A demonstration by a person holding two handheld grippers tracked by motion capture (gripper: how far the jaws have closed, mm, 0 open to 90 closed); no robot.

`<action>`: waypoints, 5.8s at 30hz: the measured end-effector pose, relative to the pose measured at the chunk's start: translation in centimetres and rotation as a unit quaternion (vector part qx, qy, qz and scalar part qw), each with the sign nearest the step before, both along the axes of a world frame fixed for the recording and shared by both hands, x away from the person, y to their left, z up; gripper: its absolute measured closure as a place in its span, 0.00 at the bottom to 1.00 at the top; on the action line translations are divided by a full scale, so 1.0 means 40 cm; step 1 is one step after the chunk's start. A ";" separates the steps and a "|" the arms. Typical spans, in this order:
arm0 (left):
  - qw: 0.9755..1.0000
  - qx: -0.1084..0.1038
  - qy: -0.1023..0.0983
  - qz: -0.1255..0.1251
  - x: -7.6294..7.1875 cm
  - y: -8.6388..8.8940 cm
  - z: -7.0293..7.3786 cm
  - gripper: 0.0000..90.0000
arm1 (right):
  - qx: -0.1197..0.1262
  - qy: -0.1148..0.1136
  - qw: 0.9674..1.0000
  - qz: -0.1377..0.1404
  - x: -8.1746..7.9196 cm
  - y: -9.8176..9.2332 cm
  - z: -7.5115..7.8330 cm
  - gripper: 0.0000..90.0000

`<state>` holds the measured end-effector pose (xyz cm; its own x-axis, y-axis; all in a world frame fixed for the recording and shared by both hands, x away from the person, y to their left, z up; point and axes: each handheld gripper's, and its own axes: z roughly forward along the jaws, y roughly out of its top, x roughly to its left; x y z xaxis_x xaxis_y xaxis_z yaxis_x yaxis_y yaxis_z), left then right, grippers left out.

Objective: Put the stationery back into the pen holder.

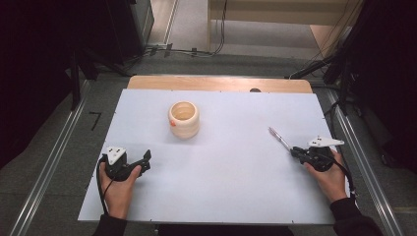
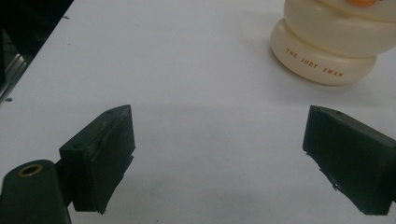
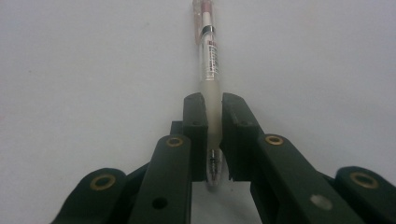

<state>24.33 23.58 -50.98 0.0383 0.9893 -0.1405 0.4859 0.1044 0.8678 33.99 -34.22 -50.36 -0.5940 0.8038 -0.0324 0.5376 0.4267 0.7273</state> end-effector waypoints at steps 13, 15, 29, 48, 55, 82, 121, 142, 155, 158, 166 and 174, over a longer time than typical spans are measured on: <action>1.000 0.001 0.000 -0.001 -0.001 -0.001 0.001 0.11 | 0.039 -0.015 0.999 0.018 -0.018 0.016 0.050 0.88; 1.000 0.001 0.001 -0.001 -0.001 -0.001 0.001 0.11 | 0.041 -0.018 0.999 0.027 -0.023 0.030 0.060 0.88; 1.000 -0.002 0.000 -0.002 -0.002 0.000 0.002 0.11 | 0.062 -0.034 0.993 0.092 -0.014 0.171 0.115 0.88; 1.000 -0.002 -0.001 -0.004 -0.002 -0.001 0.001 0.11 | 0.071 -0.049 0.988 0.128 0.015 0.285 0.166 0.88; 1.000 -0.002 -0.001 -0.004 -0.001 -0.001 0.001 0.11 | 0.066 -0.047 0.987 0.141 0.027 0.326 0.179 0.88; 1.000 -0.002 -0.003 -0.008 0.001 -0.003 0.001 0.11 | 0.055 -0.052 0.979 0.192 0.063 0.482 0.229 0.88; 1.000 -0.004 -0.003 -0.011 0.006 -0.003 0.000 0.11 | 0.044 -0.038 0.978 0.200 0.111 0.597 0.229 0.87; 1.000 -0.005 -0.003 -0.014 0.007 -0.002 0.001 0.11 | 0.039 -0.039 0.978 0.201 0.119 0.615 0.243 0.87; 1.000 -0.006 -0.004 -0.014 0.006 -0.003 0.002 0.11 | 0.031 -0.044 0.978 0.204 0.132 0.638 0.268 0.87; 1.000 -0.006 -0.004 -0.014 0.007 -0.003 0.001 0.11 | 0.032 -0.044 0.978 0.203 0.134 0.643 0.273 0.87; 1.000 -0.006 -0.004 -0.015 0.007 -0.003 0.001 0.11 | 0.033 -0.049 0.977 0.205 0.139 0.655 0.285 0.87; 1.000 -0.007 -0.005 -0.015 0.007 -0.003 0.002 0.11 | 0.037 -0.053 0.977 0.202 0.147 0.661 0.299 0.87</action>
